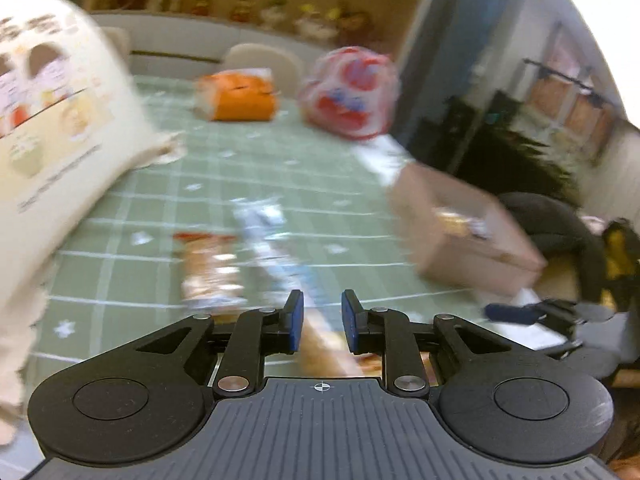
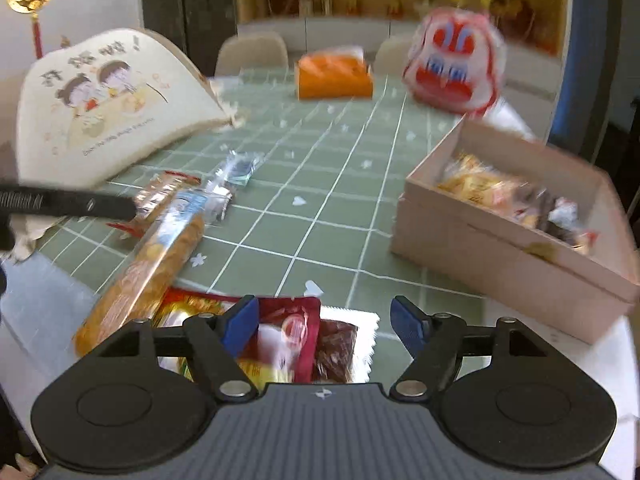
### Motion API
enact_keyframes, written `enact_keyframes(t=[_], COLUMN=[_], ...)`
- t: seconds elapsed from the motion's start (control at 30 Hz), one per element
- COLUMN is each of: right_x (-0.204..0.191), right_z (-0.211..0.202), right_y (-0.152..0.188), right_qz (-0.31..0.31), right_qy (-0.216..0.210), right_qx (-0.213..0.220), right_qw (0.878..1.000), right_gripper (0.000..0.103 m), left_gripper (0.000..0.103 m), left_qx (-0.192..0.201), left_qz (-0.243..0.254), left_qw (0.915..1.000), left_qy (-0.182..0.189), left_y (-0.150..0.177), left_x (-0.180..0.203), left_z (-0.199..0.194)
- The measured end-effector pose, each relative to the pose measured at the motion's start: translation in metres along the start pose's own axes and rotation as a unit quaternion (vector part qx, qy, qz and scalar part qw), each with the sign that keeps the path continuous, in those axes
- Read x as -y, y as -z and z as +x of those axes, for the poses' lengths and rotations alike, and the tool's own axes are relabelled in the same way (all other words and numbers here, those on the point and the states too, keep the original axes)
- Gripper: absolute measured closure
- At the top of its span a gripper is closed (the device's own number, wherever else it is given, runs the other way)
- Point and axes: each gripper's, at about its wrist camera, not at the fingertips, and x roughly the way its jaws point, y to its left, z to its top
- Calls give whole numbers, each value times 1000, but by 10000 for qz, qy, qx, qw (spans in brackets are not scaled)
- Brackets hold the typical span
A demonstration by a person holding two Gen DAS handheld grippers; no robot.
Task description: Organize snacks
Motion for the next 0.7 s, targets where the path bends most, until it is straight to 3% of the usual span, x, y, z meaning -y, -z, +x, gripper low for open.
enact_keyframes(t=[0.13, 0.23, 0.3, 0.4, 0.57, 0.7], right_x=[-5, -15, -19, -12, 24, 39], right_z=[-34, -44, -39, -29, -24, -31], right_y=[17, 29, 36, 42, 50, 65], right_qz=[32, -174, -310, -315, 470, 925], right_qy=[-163, -352, -298, 144, 670, 797], right_qx=[271, 234, 52, -91, 67, 229], right_qw=[9995, 9990, 9991, 9994, 9966, 9922], right_gripper=[28, 24, 24, 23, 24, 24], left_gripper=[79, 79, 79, 79, 79, 79], left_qx=[-419, -893, -1106, -1275, -1042, -793], left_qz=[108, 253, 470, 628, 744, 242], left_qw=[9960, 9894, 9870, 9876, 9918, 9952], left_qy=[784, 1115, 1066, 664, -3, 520], left_y=[9, 20, 26, 32, 29, 12], left_x=[28, 41, 44, 40, 33, 25], left_z=[10, 20, 23, 25, 26, 34])
